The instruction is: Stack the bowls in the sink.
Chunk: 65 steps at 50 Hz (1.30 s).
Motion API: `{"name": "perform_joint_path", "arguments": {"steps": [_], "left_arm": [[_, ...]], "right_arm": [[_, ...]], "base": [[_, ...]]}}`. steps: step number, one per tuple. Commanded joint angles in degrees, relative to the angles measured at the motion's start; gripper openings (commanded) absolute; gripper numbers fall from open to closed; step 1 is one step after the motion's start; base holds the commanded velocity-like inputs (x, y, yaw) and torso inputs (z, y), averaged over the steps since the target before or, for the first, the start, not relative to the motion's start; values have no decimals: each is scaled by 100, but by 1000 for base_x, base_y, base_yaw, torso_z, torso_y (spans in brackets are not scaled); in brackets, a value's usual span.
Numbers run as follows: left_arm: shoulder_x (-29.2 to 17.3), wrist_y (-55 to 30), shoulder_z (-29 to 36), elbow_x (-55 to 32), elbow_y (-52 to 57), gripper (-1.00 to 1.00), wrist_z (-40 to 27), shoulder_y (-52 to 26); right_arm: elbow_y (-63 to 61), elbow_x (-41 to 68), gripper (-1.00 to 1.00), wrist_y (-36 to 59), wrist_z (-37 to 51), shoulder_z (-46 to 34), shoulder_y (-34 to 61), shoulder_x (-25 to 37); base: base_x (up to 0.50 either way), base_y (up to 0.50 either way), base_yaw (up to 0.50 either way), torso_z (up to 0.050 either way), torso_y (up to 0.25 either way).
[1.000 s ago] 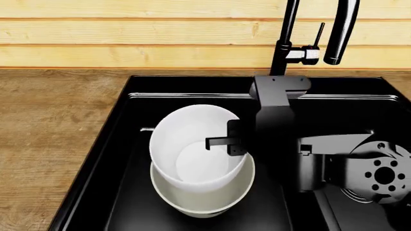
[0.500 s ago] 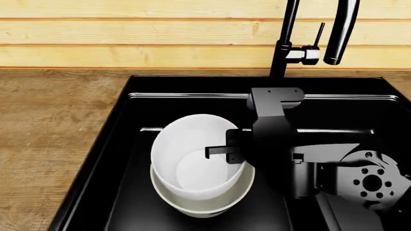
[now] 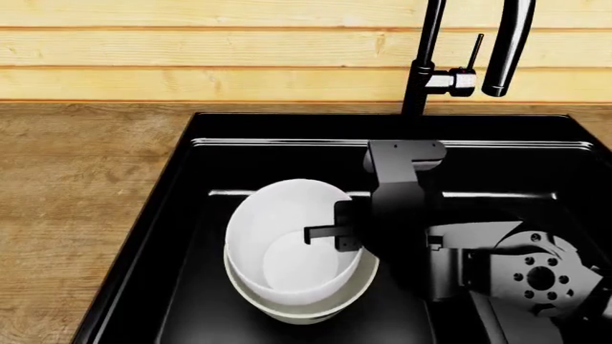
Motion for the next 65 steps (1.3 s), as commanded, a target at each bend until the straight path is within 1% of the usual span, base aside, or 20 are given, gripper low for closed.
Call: {"name": "perform_joint_path", "arguments": {"steps": [1, 29, 30, 47, 65], "left_arm": [[-19, 2, -5, 16, 7, 100, 21, 21], [-24, -14, -2, 12, -2, 100, 33, 17], [-27, -9, -3, 11, 3, 100, 32, 20], [-28, -29, 10, -37, -1, 100, -12, -24], [-26, -65, 14, -70, -39, 100, -37, -84]], "right_arm": [[50, -91, -100, 10, -67, 2, -15, -20], [60, -62, -100, 222, -86, -98, 127, -20], [55, -75, 100, 264, -92, -121, 147, -20], [-50, -6, 100, 287, -26, -66, 283, 15], [-508, 437, 100, 341, 275, 246, 838, 122]], "base": [[0, 0, 0, 0, 0], [0, 0, 0, 0, 0], [0, 0, 0, 0, 0], [0, 0, 0, 0, 0], [0, 0, 0, 0, 0]]}}
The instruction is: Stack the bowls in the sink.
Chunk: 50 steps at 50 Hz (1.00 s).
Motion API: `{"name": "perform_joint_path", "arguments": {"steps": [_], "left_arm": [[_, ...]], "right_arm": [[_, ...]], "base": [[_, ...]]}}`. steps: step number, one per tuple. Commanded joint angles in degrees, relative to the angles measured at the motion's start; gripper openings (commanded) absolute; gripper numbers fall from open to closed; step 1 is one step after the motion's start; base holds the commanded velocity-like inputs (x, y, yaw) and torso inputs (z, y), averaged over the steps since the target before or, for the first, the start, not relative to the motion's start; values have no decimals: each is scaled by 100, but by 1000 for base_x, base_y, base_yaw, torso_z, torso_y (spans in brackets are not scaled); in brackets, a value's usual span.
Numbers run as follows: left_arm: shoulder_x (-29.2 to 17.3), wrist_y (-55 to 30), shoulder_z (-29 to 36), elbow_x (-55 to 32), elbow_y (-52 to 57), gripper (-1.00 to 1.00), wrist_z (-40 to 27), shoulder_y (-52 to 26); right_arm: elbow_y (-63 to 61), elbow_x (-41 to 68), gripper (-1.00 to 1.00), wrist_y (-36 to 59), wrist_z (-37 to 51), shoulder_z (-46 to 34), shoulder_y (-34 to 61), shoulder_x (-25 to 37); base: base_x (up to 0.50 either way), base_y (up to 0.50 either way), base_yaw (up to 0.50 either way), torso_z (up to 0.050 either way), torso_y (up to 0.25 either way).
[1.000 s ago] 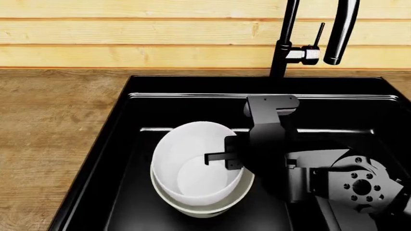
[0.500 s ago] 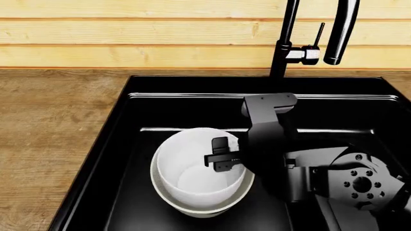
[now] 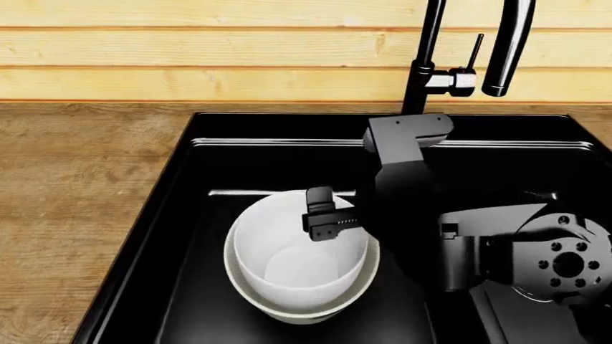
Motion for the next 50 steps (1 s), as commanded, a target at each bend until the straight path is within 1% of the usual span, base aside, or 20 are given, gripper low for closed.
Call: {"name": "perform_joint_path", "arguments": {"steps": [1, 23, 40, 50], "left_arm": [[16, -29, 7, -18, -35, 100, -19, -47], [38, -60, 13, -70, -43, 100, -41, -108], [-10, -39, 8, -179, 35, 100, -117, -162], [-18, -65, 11, -204, 29, 100, -110, -178]], "right_arm": [[-286, 272, 100, 53, 213, 160, 336, 53], [-984, 758, 100, 175, 707, 356, 972, 92], [-1745, 1261, 100, 28, 1265, 730, 1645, 218], [-1946, 1604, 100, -155, 1458, 1050, 2126, 290]], "base": [[0, 0, 0, 0, 0], [0, 0, 0, 0, 0], [0, 0, 0, 0, 0], [0, 0, 0, 0, 0]]}}
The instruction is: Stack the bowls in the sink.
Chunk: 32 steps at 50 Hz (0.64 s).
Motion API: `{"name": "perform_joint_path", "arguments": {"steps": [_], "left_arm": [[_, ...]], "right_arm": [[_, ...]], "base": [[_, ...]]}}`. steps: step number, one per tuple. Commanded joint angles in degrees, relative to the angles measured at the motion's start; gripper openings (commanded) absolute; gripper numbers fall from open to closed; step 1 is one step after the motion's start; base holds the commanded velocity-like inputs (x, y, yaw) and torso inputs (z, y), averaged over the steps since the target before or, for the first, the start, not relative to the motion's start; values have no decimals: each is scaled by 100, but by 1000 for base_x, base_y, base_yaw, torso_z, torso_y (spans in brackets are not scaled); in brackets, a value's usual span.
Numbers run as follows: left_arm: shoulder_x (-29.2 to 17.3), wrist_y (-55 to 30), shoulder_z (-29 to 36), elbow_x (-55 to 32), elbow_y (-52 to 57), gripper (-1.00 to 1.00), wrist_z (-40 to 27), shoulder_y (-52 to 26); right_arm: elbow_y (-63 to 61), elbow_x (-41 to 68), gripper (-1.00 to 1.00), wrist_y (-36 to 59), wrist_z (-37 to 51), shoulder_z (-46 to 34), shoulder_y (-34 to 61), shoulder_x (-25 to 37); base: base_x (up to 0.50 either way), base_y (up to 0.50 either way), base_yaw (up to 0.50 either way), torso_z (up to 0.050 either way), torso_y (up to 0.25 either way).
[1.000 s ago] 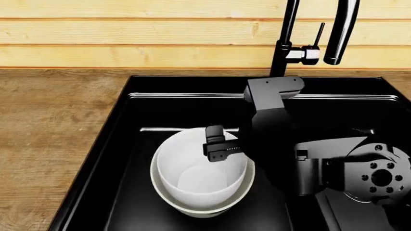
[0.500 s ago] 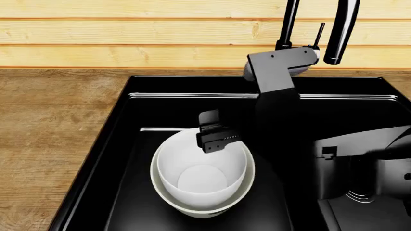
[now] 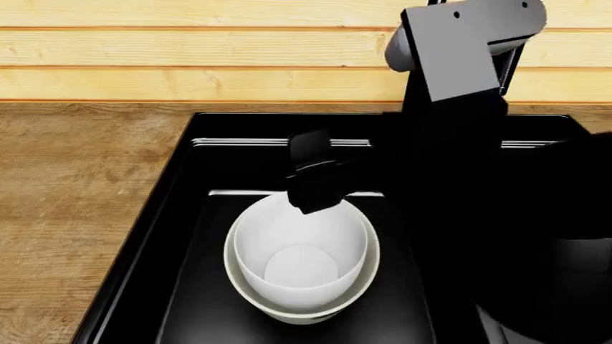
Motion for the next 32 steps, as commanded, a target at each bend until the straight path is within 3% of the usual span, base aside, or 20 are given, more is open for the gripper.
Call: {"name": "perform_joint_path", "arguments": {"steps": [1, 19, 32], "left_arm": [[-5, -25, 4, -43, -4, 100, -14, -37], [-39, -50, -11, -82, -8, 100, 4, -57], [33, -63, 21, -77, 1, 100, 5, -53]], "right_arm": [[-291, 346, 100, -161, 249, 307, 498, 66], [-477, 832, 100, -296, 551, 687, 1358, 226], [-737, 868, 100, -454, 626, 838, 1451, 477]], "base": [[0, 0, 0, 0, 0], [0, 0, 0, 0, 0], [0, 0, 0, 0, 0]]}}
